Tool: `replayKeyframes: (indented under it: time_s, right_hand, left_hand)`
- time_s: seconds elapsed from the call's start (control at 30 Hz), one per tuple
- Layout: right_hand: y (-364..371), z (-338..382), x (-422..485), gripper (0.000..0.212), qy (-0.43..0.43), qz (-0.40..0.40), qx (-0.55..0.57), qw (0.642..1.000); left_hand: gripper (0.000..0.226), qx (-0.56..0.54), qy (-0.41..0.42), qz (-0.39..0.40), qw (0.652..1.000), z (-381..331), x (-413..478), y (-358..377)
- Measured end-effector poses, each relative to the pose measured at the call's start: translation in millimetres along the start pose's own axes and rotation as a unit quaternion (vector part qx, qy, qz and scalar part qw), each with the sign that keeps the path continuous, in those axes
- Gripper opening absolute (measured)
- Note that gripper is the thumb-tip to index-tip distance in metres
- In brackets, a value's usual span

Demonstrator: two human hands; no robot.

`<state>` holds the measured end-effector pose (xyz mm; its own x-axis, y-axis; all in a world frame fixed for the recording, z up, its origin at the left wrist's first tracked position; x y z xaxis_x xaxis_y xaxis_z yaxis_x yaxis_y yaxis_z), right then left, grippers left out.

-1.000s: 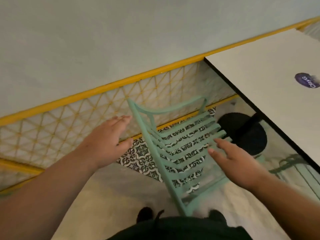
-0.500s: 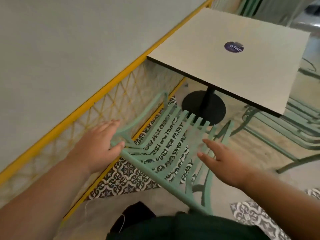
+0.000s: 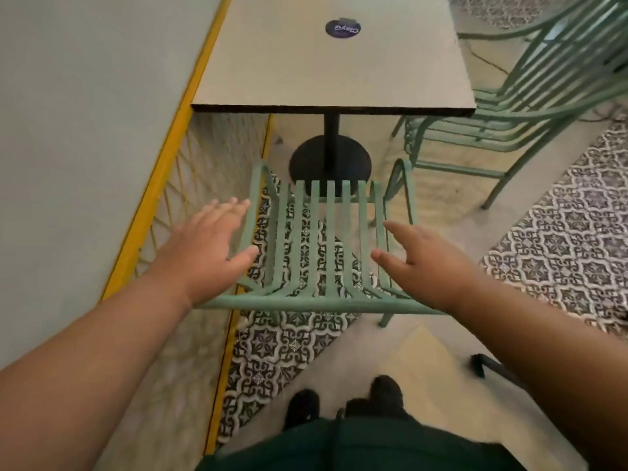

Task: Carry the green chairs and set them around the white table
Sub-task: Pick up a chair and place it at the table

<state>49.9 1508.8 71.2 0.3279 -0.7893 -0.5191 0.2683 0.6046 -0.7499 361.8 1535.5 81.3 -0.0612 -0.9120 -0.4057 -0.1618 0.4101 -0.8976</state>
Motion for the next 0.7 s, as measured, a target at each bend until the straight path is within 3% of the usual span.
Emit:
replayKeyframes:
  time_s: [0.23,0.4,0.57,0.7]
  right_hand:
    - [31,-1,1,0.068,0.003,-0.035,-0.03,0.999]
    - [74,-21,6,0.068,0.04,0.005,-0.067,0.997]
    - [104,-36,20,0.076,0.046,0.045,-0.107,0.992]
    - [108,-37,34,0.078,0.04,0.051,-0.168,0.984]
  left_hand:
    - [0.076,-0.013,0.024,0.026,0.999,-1,13,46]
    - [0.077,0.019,0.001,0.068,0.997,1,9,96]
    - [0.097,0.083,-0.019,0.083,0.993,13,10,128]
    - [0.087,0.11,-0.014,0.057,0.992,16,23,132]
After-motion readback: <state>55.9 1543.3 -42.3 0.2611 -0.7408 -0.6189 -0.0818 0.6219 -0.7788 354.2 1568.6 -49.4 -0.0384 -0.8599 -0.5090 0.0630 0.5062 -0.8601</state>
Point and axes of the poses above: each hand's wrist, its own x-axis towards the middle knuckle, its own y-axis out of the palm, z = x × y, the point moved 2 cm from there along x, towards the middle knuckle, and after that the axes turned 12 degrees about z, right-handed, at the moved point
